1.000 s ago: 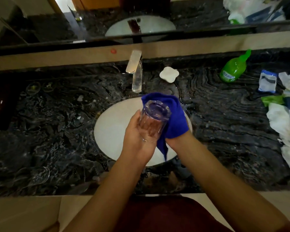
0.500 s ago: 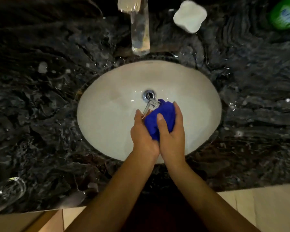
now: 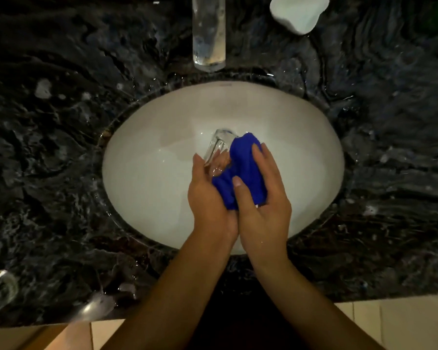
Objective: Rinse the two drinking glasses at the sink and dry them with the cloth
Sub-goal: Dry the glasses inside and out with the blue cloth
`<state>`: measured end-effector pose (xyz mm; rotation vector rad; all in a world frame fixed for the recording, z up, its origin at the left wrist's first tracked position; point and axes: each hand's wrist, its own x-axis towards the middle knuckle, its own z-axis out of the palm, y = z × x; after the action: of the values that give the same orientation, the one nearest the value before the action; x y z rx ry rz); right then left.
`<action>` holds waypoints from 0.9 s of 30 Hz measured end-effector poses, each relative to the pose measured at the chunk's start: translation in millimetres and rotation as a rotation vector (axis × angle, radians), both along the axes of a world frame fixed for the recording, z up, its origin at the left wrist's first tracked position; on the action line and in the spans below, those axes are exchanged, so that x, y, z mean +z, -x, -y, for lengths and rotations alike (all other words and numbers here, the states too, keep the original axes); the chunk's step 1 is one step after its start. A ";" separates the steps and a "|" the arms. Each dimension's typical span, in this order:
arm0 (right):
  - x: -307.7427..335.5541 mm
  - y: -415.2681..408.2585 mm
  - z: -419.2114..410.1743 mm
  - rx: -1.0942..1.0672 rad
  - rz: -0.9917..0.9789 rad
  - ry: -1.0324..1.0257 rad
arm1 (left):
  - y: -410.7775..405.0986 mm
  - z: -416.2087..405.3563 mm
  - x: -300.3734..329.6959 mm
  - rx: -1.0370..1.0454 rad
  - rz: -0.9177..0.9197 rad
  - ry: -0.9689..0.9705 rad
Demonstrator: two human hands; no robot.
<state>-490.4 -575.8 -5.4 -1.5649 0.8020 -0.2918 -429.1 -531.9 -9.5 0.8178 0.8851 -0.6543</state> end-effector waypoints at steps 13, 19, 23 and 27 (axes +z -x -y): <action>16.5 -38.5 38.6 0.542 0.106 0.525 | -8.6 -12.1 29.5 -0.235 0.428 -0.238; 51.6 -74.1 80.3 0.597 -0.126 0.105 | -12.1 -17.1 47.5 -0.440 0.588 -0.225; 53.6 -82.1 93.3 0.530 -0.115 -0.503 | -19.7 -15.5 59.3 -0.373 0.582 -0.167; 50.3 -76.2 80.8 0.185 0.028 -1.085 | -23.8 -9.2 66.8 -0.296 0.503 -0.062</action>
<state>-414.2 -656.6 44.9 -0.5939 0.6105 0.2439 -405.2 -522.7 57.3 1.1200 0.3305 -0.6377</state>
